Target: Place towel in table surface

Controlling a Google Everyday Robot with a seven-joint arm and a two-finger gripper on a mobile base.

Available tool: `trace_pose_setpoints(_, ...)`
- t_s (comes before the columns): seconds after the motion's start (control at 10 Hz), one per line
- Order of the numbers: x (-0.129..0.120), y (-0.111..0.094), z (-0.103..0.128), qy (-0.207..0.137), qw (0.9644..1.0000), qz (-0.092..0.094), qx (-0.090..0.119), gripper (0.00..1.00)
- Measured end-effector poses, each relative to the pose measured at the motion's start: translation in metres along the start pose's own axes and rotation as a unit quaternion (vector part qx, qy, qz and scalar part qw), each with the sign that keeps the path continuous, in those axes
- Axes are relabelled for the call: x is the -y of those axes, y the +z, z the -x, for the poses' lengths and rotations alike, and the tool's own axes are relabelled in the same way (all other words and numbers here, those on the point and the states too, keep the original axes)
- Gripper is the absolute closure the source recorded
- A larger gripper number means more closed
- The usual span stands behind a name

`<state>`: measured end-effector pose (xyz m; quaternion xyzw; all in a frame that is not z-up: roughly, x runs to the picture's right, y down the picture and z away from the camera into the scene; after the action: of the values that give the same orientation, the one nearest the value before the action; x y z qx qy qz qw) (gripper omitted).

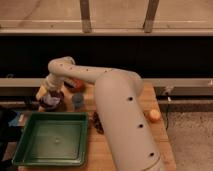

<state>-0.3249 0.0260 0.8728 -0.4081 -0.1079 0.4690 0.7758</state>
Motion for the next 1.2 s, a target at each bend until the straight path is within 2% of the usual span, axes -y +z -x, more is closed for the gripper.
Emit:
trace_pose_setpoints(0.2,0.017,0.017,-0.010,0.022,0.9995,0.018,-0.014,0.22)
trace_pose_setpoints(0.4,0.021,0.028,-0.016,0.036,0.9982,0.039,-0.028,0.26)
trace_pose_setpoints(0.5,0.024,0.031,-0.019,0.041,0.9973,0.053,-0.029,0.33)
trace_pose_setpoints(0.6,0.026,0.032,-0.021,0.040,0.9971,0.059,-0.028,0.44)
trace_pose_setpoints(0.9,0.019,0.031,-0.019,0.031,0.9975,0.058,-0.026,0.75)
trace_pose_setpoints(1.2,0.015,0.023,-0.015,0.023,0.9982,0.051,-0.021,0.99)
